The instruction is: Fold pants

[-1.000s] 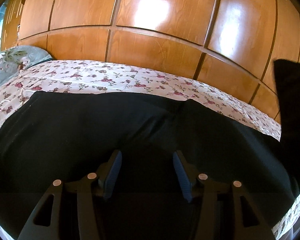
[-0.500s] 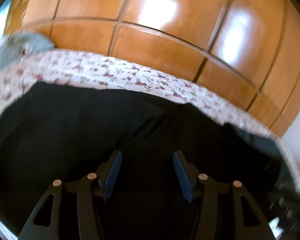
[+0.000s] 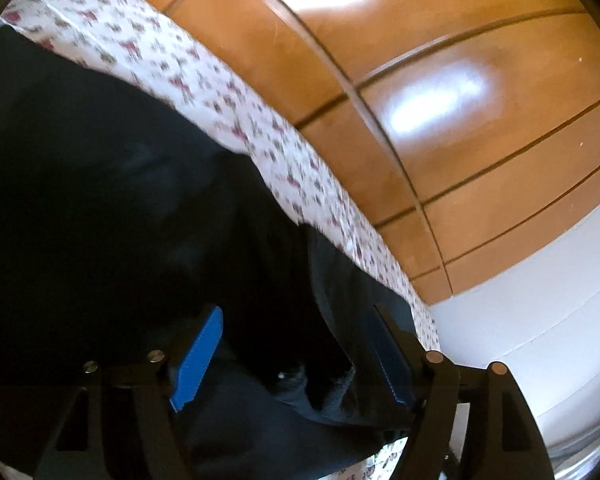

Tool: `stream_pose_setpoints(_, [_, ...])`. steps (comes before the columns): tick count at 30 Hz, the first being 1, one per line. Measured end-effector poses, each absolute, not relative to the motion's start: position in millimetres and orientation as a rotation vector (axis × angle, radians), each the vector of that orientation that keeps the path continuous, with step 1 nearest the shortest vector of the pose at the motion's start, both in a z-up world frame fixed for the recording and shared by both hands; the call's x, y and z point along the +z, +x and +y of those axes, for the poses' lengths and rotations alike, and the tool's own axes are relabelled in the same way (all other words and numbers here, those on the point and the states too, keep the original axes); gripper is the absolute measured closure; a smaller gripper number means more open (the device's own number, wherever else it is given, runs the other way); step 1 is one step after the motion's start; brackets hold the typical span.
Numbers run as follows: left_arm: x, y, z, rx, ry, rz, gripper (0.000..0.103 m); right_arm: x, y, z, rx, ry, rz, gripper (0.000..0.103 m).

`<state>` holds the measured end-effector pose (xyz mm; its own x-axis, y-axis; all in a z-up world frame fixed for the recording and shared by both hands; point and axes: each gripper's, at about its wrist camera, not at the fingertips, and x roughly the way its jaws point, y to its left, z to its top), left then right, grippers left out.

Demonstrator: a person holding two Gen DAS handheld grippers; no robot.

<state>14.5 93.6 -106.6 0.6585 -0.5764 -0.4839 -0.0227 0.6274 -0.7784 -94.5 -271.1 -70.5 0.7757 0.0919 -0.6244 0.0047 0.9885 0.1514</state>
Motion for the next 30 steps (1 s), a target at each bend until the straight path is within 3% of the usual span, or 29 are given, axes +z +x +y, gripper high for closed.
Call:
stream_pose_setpoints(6, [-103,24,66,-0.361,-0.718,0.852,0.031,-94,-87,-279,0.084,0.218,0.753,0.043])
stream_pose_setpoints(8, [-105,24,61,-0.383,-0.707,0.864,0.048,-101,-76,-276,0.072,0.213,0.779,0.049])
stream_pose_setpoints(9, [-107,26,60,-0.381,-0.688,0.893,0.071,-104,-72,-277,0.067,0.226,0.787,0.053])
stream_pose_setpoints(10, [-110,31,58,-0.372,-0.661,0.928,0.08,-109,-67,-279,0.071,0.257,0.801,0.064])
stream_pose_setpoints(11, [-109,31,58,-0.378,-0.659,0.932,0.08,-111,-64,-280,0.084,0.281,0.81,0.077])
stream_pose_setpoints(15, [-86,16,76,-0.432,-0.761,0.848,0.082,-100,-70,-286,0.078,0.292,0.779,0.081])
stream_pose_setpoints(18, [-80,6,81,-0.433,-0.717,0.837,0.082,-104,-72,-291,0.096,0.301,0.797,0.081])
stream_pose_setpoints(23, [-120,-7,78,-0.388,-0.645,0.867,0.082,-122,-68,-295,0.089,0.33,0.801,0.08])
stream_pose_setpoints(30, [-104,-11,79,-0.363,-0.596,0.836,0.071,-103,-83,-304,0.148,0.314,0.804,0.069])
